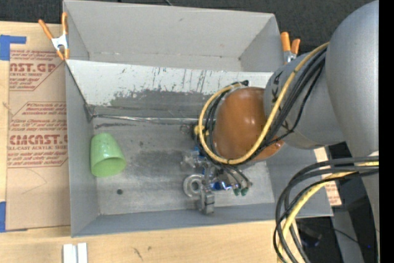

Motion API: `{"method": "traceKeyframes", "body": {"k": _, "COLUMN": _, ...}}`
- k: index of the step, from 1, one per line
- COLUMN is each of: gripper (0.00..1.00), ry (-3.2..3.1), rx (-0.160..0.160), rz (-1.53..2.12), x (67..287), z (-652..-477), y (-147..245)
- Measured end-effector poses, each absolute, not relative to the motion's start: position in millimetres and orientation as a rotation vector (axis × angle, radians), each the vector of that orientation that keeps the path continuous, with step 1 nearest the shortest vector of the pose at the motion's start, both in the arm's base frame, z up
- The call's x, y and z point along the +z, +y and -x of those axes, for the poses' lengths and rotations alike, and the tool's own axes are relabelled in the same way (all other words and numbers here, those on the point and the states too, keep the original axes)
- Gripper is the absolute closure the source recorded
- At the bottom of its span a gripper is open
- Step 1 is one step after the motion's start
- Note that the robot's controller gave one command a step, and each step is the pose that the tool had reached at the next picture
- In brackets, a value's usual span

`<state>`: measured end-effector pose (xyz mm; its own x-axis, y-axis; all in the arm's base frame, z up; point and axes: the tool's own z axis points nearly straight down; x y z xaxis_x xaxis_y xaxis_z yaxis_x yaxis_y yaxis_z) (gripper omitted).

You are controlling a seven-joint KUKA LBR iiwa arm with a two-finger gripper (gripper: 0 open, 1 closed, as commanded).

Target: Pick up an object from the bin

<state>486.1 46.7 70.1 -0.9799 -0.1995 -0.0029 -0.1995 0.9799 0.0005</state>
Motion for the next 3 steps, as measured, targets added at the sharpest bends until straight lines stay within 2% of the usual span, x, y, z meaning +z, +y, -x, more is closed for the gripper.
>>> {"method": "traceKeyframes", "body": {"k": 1, "gripper": 1.0, "ry": 3.12, "rx": 0.002, "rz": 0.314, "x": 73, "z": -488.6, "y": 47}}
{"method": "traceKeyframes", "body": {"k": 2, "gripper": 1.0, "ry": 3.006, "rx": -0.001, "rz": 0.882, "x": 228, "z": -491.6, "y": 50}}
{"method": "traceKeyframes", "body": {"k": 3, "gripper": 1.0, "ry": 2.837, "rx": 0.005, "rz": 1.351, "x": 165, "z": -488.5, "y": 118}}
